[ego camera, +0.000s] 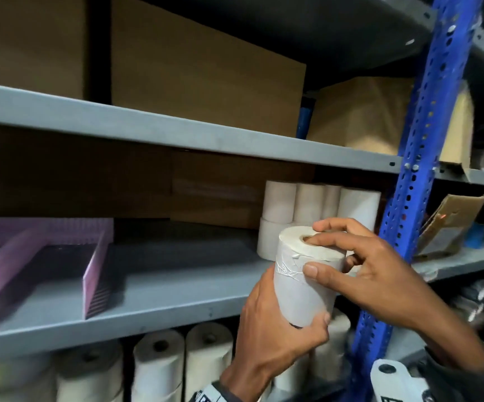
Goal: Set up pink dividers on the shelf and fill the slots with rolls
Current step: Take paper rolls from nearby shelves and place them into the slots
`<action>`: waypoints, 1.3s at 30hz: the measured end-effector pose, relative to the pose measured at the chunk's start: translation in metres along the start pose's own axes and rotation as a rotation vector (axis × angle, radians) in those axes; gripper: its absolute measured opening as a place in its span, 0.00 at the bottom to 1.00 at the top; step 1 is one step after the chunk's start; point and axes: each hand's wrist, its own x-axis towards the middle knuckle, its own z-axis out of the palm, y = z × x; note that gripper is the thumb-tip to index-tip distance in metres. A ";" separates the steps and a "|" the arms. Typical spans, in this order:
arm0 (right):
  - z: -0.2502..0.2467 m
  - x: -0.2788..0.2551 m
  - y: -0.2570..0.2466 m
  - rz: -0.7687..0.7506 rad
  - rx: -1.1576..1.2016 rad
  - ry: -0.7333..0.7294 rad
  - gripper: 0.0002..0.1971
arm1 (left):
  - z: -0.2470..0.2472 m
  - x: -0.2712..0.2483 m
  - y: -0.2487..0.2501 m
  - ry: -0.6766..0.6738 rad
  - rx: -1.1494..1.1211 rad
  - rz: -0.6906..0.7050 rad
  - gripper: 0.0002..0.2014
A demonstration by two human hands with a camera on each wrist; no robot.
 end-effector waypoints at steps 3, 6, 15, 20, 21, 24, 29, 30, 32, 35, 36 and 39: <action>0.013 -0.015 -0.023 -0.042 0.007 -0.088 0.24 | -0.033 -0.033 0.016 0.025 0.039 0.004 0.36; 0.031 -0.030 -0.046 -0.086 0.019 -0.178 0.27 | -0.066 -0.069 0.034 0.068 0.067 0.023 0.30; 0.104 -0.046 -0.134 -0.172 0.126 -0.399 0.29 | -0.181 -0.148 0.063 0.194 0.253 -0.059 0.34; 0.139 -0.032 -0.184 -0.248 0.088 -0.509 0.23 | -0.242 -0.168 0.066 0.248 0.358 -0.074 0.37; 0.147 -0.028 -0.193 -0.272 0.071 -0.517 0.23 | -0.254 -0.172 0.065 0.261 0.378 -0.074 0.37; 0.178 -0.020 -0.222 -0.352 0.097 -0.507 0.23 | -0.293 -0.183 0.058 0.315 0.417 -0.076 0.38; 0.236 -0.008 -0.262 -0.462 0.142 -0.471 0.23 | -0.349 -0.197 0.045 0.396 0.384 -0.094 0.39; 0.247 -0.005 -0.269 -0.461 0.138 -0.471 0.24 | -0.358 -0.200 0.040 0.401 0.371 -0.096 0.40; 0.264 0.003 -0.279 -0.453 0.108 -0.468 0.25 | -0.371 -0.204 0.028 0.415 0.387 -0.124 0.42; 0.283 0.019 -0.290 -0.427 0.049 -0.456 0.29 | -0.380 -0.206 0.011 0.501 0.506 -0.173 0.42; 0.289 0.024 -0.292 -0.413 0.041 -0.450 0.30 | -0.381 -0.206 0.007 0.532 0.571 -0.140 0.39; 0.304 0.042 -0.298 -0.386 -0.009 -0.422 0.31 | -0.381 -0.204 -0.002 0.534 0.743 0.006 0.30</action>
